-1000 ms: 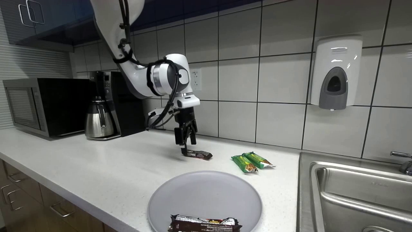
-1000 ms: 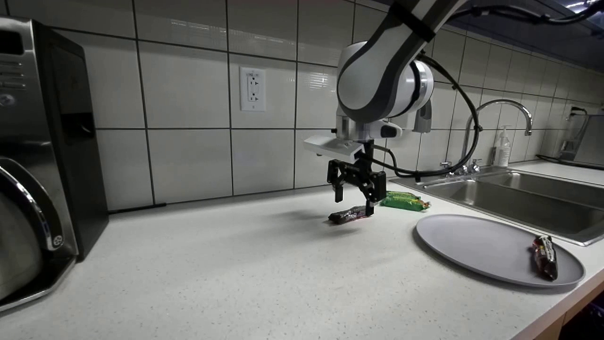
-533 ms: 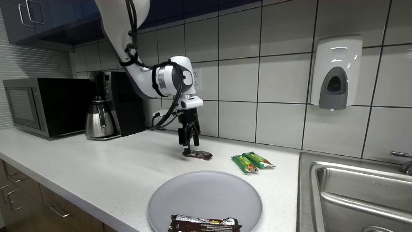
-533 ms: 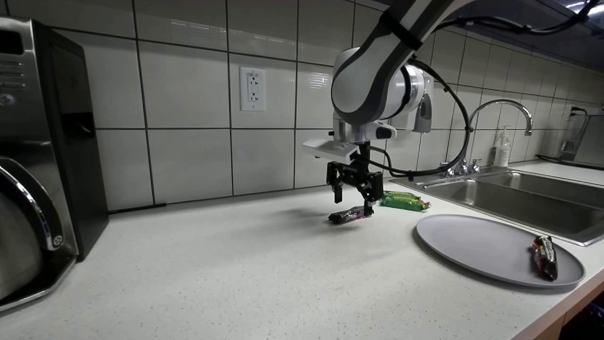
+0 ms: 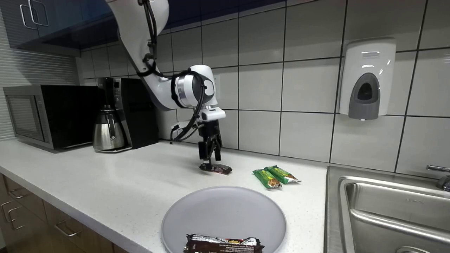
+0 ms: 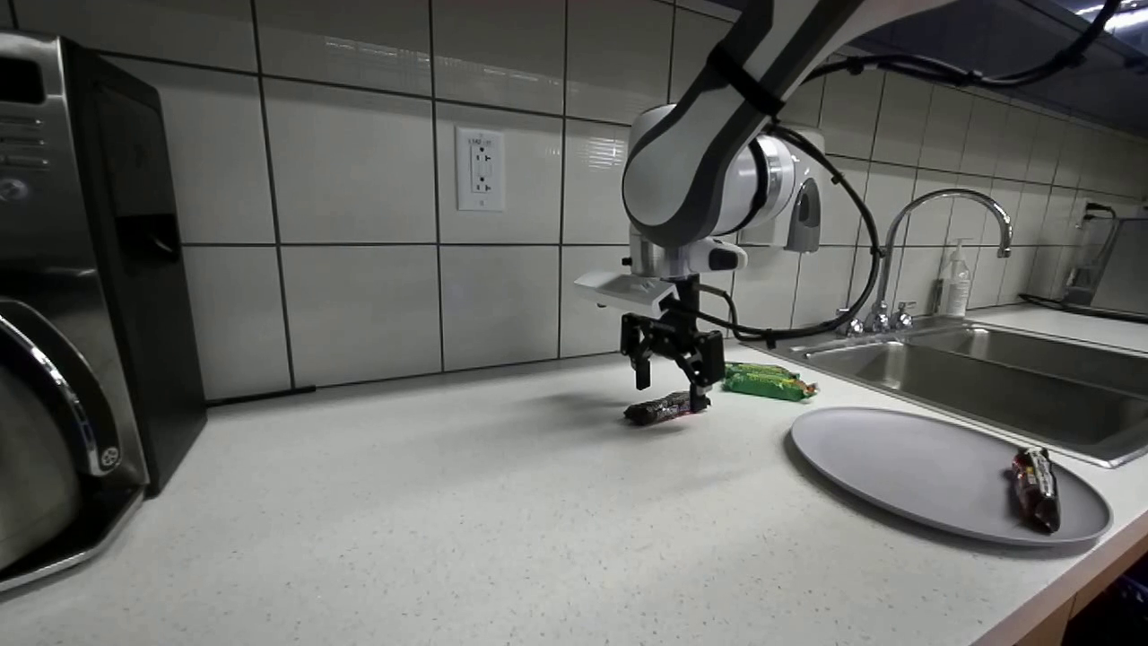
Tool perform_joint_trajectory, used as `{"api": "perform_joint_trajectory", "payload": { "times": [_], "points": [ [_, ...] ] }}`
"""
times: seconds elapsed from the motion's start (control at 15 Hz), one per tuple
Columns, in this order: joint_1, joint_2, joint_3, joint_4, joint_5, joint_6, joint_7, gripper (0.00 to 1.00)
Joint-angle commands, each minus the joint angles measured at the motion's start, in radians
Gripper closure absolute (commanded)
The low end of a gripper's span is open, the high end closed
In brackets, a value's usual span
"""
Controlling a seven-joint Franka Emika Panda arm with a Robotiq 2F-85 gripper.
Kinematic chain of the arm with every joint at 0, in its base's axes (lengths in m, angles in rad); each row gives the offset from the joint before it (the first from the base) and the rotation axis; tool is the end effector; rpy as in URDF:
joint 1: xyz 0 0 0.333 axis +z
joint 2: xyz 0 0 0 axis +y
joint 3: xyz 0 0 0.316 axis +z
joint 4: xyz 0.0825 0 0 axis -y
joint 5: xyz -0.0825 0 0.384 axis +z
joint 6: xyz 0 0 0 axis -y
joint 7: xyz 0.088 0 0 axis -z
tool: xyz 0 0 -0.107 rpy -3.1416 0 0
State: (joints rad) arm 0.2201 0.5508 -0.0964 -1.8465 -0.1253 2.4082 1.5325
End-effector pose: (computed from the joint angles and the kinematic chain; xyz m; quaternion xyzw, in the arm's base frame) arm 0.6406 0.0828 0.2280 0.7938 -0.6044 0.0535 0.0413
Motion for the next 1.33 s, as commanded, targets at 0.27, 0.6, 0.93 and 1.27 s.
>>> {"api": "perform_joint_trajectory", "payload": {
  "times": [0.27,0.6,0.93,1.27],
  "points": [
    [-0.002,0.043,-0.006,0.074,0.003,-0.051,-0.001,0.42],
    [-0.001,0.052,-0.007,0.089,0.001,-0.064,0.0,0.82],
    [0.003,0.032,-0.013,0.082,-0.008,-0.063,0.002,0.96],
    [0.007,-0.02,-0.014,0.039,-0.016,-0.058,-0.004,0.96]
  ]
}}
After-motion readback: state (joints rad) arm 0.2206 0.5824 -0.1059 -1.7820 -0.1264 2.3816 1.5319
